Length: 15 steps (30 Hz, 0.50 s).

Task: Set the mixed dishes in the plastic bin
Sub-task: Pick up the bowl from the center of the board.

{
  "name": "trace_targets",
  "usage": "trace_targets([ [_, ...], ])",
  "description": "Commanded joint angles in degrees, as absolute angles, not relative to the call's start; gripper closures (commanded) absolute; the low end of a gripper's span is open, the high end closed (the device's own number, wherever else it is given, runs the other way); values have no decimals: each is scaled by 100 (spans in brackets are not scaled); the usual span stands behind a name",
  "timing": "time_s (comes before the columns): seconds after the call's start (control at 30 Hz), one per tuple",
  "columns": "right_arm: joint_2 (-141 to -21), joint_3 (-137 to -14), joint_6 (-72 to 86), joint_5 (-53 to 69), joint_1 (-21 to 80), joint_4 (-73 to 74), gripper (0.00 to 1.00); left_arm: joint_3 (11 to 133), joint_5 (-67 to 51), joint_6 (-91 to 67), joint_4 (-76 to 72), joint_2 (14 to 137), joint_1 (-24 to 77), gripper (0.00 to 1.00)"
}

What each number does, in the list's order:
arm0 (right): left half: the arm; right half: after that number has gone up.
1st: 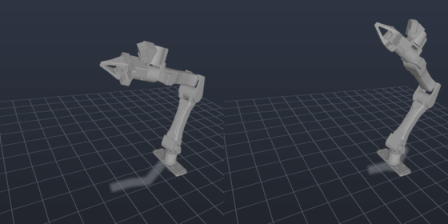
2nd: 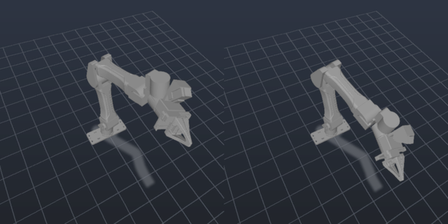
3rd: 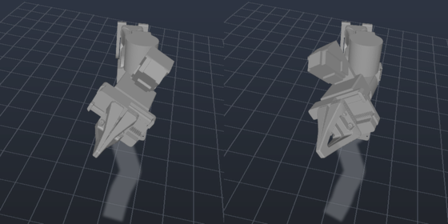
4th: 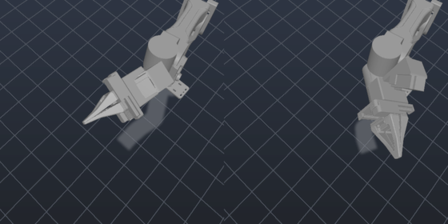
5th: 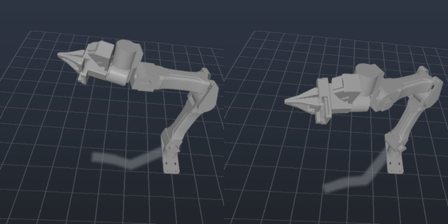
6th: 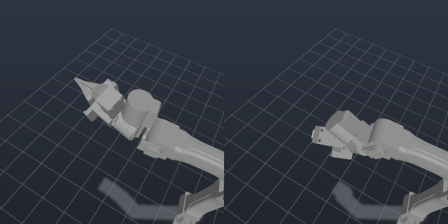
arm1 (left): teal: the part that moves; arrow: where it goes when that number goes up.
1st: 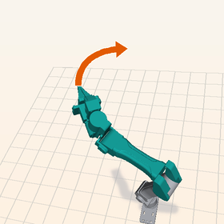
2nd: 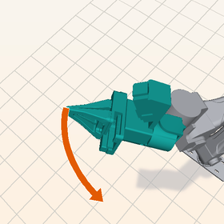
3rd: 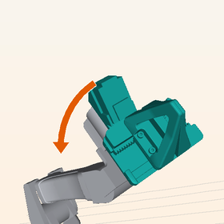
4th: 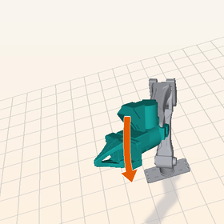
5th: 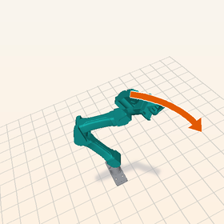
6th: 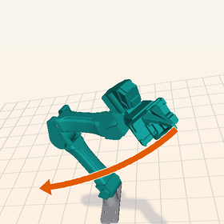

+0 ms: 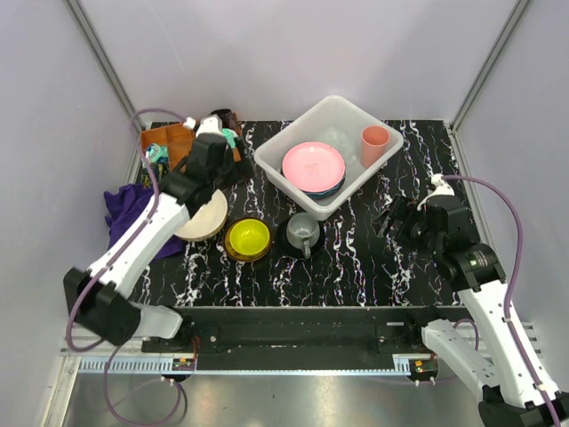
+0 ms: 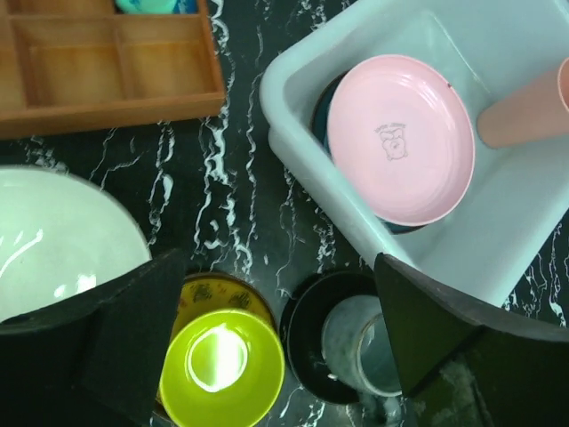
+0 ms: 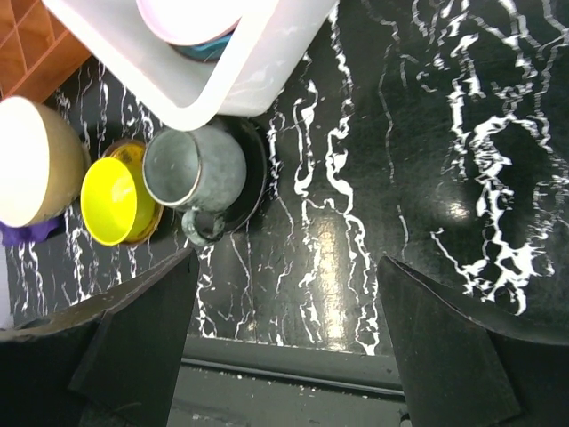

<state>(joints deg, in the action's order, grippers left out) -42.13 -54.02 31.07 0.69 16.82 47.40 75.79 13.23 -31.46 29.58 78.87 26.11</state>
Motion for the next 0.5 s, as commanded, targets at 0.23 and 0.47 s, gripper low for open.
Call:
trace_targets([
  [0.23, -4938, -5721, 2944, 1037, 1696, 3982, 11, 5081, 2303, -3946, 3207, 5065, 2461, 8],
  [0.47, -5554, -6239, 2909, 1125, 1907, 3806, 11, 4782, 2347, -4122, 3691, 4457, 2259, 8],
])
